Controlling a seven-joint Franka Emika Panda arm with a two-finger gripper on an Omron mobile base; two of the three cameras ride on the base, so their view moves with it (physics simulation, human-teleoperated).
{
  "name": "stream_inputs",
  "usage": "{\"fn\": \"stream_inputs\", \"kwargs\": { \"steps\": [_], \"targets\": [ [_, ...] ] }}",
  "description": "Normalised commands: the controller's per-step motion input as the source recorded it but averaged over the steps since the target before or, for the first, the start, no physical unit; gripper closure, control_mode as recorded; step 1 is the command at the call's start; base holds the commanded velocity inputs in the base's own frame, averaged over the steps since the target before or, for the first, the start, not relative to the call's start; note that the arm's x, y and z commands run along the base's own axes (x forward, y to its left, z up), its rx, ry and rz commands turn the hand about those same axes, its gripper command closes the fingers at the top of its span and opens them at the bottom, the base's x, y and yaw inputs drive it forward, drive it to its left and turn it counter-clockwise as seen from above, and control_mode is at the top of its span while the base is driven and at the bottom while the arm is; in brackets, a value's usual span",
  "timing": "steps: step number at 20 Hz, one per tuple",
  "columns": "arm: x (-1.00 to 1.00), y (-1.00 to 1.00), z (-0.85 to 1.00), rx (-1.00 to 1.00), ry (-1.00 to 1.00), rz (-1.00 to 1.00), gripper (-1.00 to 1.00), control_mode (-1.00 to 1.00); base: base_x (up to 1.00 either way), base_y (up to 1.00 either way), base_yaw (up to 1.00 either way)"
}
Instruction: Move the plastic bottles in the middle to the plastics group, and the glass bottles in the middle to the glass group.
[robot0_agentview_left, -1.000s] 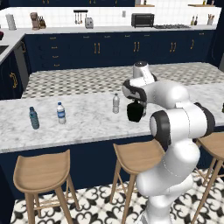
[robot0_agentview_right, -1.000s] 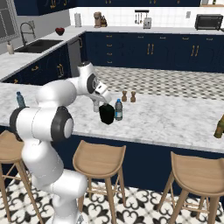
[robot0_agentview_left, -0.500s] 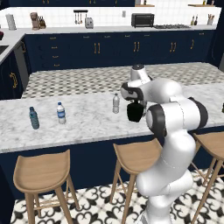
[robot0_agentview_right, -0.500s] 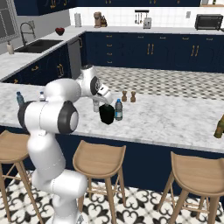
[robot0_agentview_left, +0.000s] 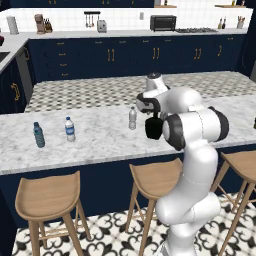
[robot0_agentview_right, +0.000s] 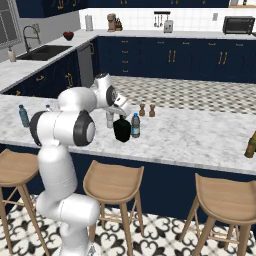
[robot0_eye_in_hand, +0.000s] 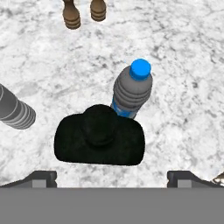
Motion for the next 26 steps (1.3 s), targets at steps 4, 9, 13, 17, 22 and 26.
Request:
{"fn": "stream_inputs", "kwargs": {
  "steps": [4, 9, 13, 17, 22, 26],
  "targets": [
    [0.2, 0.0, -0.18, -0.05, 0.06, 0.0, -1.0, -1.0, 0.0, 0.0, 0.0],
    [0.21, 0.0, -0.22, -0.06, 0.02, 0.0, -1.0, -1.0, 0.0, 0.0, 0.0],
    [0.12, -0.05, -0.18, -0.02, 0.0, 0.0, -1.0, -1.0, 0.0, 0.0, 0.0],
    [0.05, -0.11, -0.16, 0.0, 0.0, 0.0, -1.0, -1.0, 0.0, 0.0, 0.0],
    [0.04, -0.12, -0.19, 0.0, 0.0, 0.0, -1.0, -1.0, 0.0, 0.0, 0.0],
    [-0.01, 0.0, -0.26, 0.0, 0.0, -0.01, -1.0, -1.0, 0.0, 0.0, 0.0]
  ]
}}
